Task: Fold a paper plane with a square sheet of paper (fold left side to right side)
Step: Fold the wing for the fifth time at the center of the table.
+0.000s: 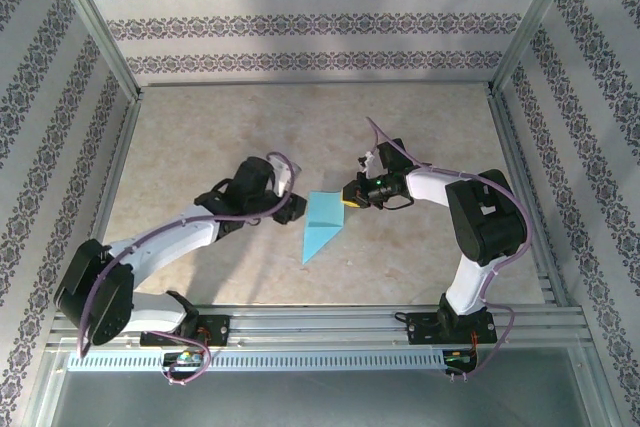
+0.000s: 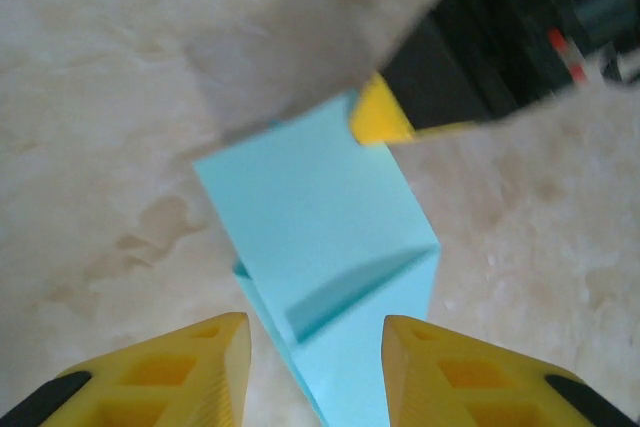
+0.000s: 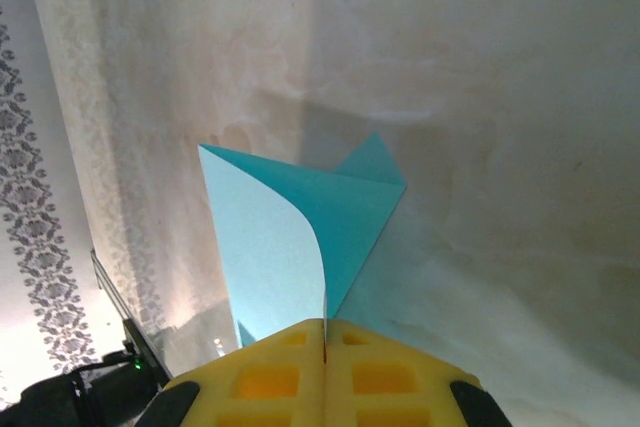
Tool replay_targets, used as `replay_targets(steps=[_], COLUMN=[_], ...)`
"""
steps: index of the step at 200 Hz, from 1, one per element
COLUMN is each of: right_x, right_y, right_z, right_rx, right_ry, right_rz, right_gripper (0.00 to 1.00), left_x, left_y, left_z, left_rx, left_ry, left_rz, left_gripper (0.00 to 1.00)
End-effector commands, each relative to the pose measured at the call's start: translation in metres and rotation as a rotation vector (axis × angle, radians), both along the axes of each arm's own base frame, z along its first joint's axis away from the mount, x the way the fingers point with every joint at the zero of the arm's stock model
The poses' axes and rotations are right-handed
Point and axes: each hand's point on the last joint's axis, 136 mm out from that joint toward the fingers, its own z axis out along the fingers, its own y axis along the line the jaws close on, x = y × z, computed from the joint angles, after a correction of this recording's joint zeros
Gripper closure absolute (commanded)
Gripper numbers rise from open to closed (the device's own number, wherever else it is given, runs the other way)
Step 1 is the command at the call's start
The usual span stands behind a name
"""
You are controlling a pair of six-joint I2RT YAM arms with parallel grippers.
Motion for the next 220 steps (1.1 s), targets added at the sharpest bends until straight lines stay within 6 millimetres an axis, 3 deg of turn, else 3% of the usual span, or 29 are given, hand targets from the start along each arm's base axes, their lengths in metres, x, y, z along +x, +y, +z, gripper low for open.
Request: replay_targets(steps=[1, 42, 81, 124, 164, 220], right_x=[0.005, 0.008, 0.01, 0.009, 0.008, 0.008], right_y=[-0.001, -0.002, -0.002, -0.001, -0.001, -0.001], right_z=[0.009, 0.01, 0.009, 0.004, 0.001, -0.002], right_rx=[-0.026, -0.034, -0.038, -0.042, -0.042, -0.044], right_ry=[0.035, 0.056, 0.064, 0.077, 0.084, 0.089], right_rz=[-0.055, -0.076, -0.079, -0.075, -0.071, -0.07], right_gripper=[1.0, 1.0, 1.0, 1.0, 1.0, 1.0], left_x=[-0.027, -0.054, -0.058, -0.05, -0.042, -0.035], left_y=[0.005, -0.033, -0.057, -0.058, -0.055, -0.054], left_z=[-0.018, -0.033, -0.054, -0.078, -0.088, -0.1], left_rx=[0.225, 0.388, 0.561, 0.738, 0.799, 0.861], left_ry=[-0.018, -0.07, -0.116, -0.138, -0.151, -0.164], left_rz=[-0.051, -0.138, -0.176, -0.162, -0.128, -0.118], left_gripper=[0.58, 0.51, 0.45, 0.41, 0.38, 0.42])
